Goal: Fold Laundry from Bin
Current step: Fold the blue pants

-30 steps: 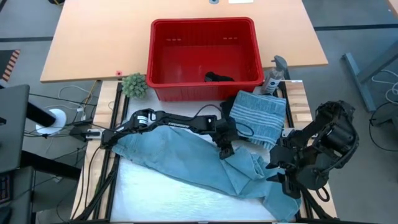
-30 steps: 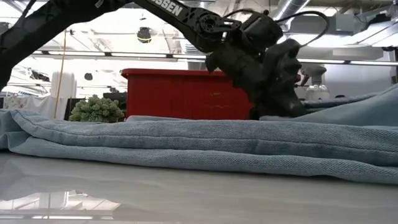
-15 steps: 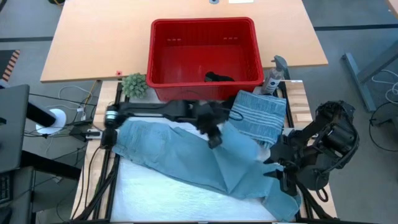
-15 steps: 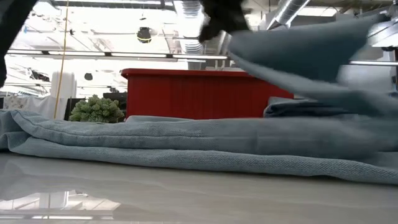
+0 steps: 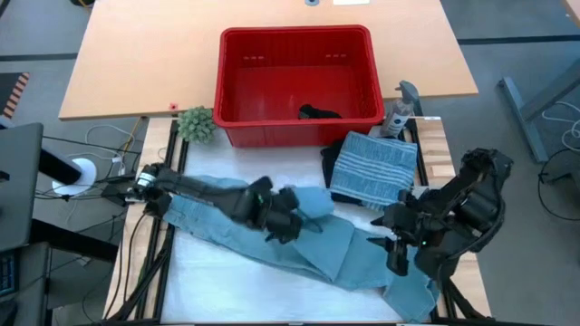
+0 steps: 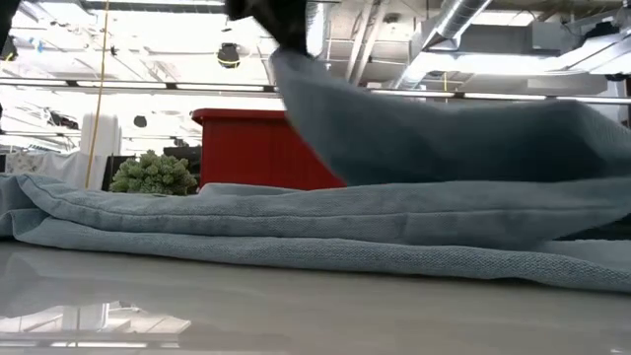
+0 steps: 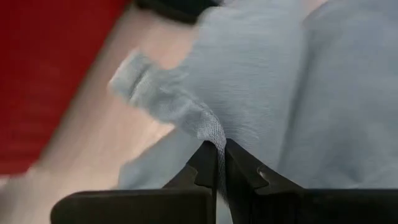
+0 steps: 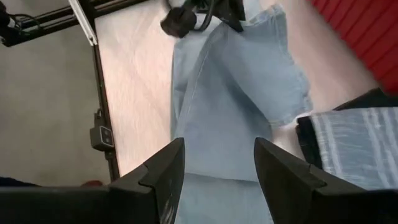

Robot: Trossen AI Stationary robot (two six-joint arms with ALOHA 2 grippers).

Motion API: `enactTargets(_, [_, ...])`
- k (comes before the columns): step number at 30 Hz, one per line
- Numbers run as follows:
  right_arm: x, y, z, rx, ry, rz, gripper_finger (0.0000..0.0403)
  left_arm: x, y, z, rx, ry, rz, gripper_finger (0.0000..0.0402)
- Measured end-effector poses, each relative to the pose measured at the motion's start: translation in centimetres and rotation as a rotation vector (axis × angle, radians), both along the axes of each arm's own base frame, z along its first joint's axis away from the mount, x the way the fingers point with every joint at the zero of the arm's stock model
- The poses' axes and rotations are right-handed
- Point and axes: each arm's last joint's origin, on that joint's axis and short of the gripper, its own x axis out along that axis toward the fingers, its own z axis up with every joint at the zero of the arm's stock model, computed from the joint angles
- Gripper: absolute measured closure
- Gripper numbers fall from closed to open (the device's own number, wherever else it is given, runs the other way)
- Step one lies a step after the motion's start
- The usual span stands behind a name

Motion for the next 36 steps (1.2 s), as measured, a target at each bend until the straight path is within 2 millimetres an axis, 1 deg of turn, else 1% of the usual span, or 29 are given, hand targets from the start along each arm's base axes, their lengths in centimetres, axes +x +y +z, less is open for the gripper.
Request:
enactTargets(3, [0.5,0.6,-1.0,0.005,-0.005,0.001,0.0186,-1.1,-1.3,-3.1,0.031,0.040,0.073,0.0401])
enactTargets(6, [1.0,1.2,-2.1,0.011,-0.010,0.001,0.0186,-2.4,-2.4,-6.7,-0.028,0.110,0.129,0.0401])
enactTargets(8, [1.4,1.5,-3.0,0.005,-0.006,0.001,0.0186,-3.2,-3.0,-8.9,-0.058,0.113,0.168,0.0401])
enactTargets(11, [2.2,1.6,-4.8,-0.010,0.010,-0.020,0.0186,-4.2,-3.8,-11.1,-0.075,0.102,0.218,0.0401])
enactTargets(13, [2.9,1.5,-6.3,-0.018,0.025,-0.049,0.0186,-4.7,-4.1,-12.0,-0.100,0.087,0.255,0.0401])
enactTargets(15, [3.6,1.3,-7.9,-0.034,0.036,-0.071,0.0186,-5.0,-4.5,-12.3,-0.108,0.079,0.275,0.0401])
enactTargets(17, [4.4,1.0,-9.4,-0.050,0.042,-0.081,0.0186,-5.3,-4.8,-11.9,-0.105,0.062,0.281,0.0401])
enactTargets(20, [5.4,0.4,-11.7,-0.045,0.062,-0.093,0.0186,-5.6,-5.1,-10.4,-0.088,0.016,0.282,0.0401])
enactTargets(23, [6.2,0.0,-14.3,-0.001,0.100,-0.081,0.0186,-5.7,-4.8,-8.7,-0.057,-0.040,0.289,0.0401])
enactTargets(26, [7.0,-0.1,-16.6,0.061,0.078,-0.063,0.0186,-5.8,-4.7,-7.9,-0.041,-0.076,0.287,0.0401])
enactTargets(29, [7.4,-0.1,-18.1,0.122,0.057,-0.034,0.0186,-5.4,-4.9,-8.0,-0.069,-0.096,0.250,0.0401])
enactTargets(32, [7.5,-0.2,-19.1,0.142,0.057,-0.026,0.0186,-4.9,-5.4,-8.5,-0.108,-0.145,0.209,0.0401])
enactTargets(36, [7.1,-0.4,-20.9,0.149,0.080,-0.018,0.0186,-4.8,-5.0,-9.4,-0.108,-0.156,0.219,0.0401])
